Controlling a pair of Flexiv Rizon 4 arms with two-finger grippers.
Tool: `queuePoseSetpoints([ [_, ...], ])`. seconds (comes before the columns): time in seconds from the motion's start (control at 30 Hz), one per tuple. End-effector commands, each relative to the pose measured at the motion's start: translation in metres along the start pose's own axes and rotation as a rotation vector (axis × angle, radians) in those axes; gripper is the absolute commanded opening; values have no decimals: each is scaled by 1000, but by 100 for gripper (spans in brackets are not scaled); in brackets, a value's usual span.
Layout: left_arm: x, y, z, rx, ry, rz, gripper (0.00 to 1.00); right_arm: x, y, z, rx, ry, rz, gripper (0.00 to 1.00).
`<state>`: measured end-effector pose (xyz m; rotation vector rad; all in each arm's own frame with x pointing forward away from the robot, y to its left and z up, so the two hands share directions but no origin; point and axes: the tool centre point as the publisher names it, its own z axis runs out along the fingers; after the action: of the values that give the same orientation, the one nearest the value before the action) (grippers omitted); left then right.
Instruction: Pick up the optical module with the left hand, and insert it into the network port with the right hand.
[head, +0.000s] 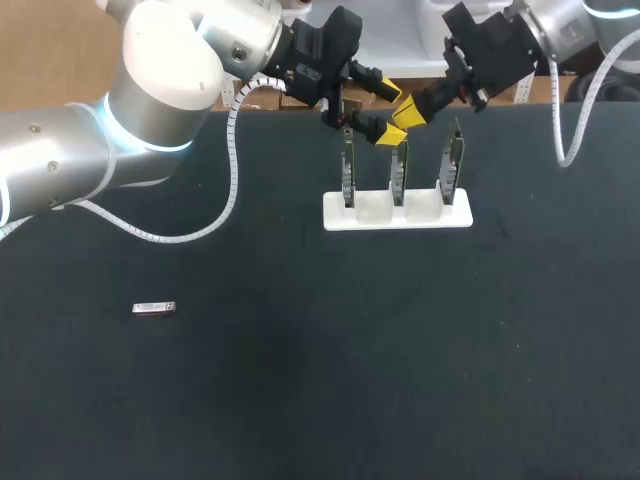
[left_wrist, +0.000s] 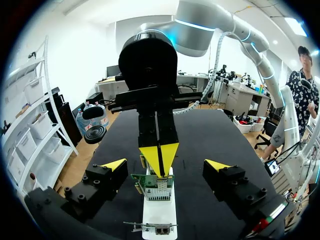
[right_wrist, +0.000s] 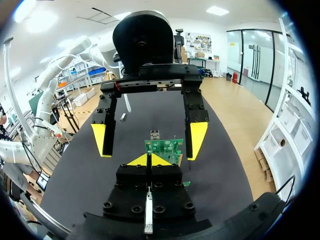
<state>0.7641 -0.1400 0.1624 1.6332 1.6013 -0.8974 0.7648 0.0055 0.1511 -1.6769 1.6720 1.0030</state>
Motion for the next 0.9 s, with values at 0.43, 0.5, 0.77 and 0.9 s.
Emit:
queuePoseSetpoints([
  [0.43, 0, 0, 0, -1, -1, 2, 100, 5, 0, 0, 4, 0, 13, 0],
  [0.5, 0, 0, 0, -1, -1, 2, 100, 5, 0, 0, 2, 0, 15, 0],
  [0.77, 0, 0, 0, -1, -1, 2, 100, 9, -1, 3, -3, -4, 26, 0],
  [0.9, 0, 0, 0, -1, -1, 2, 100, 10, -1, 3, -4, -4, 31, 0],
])
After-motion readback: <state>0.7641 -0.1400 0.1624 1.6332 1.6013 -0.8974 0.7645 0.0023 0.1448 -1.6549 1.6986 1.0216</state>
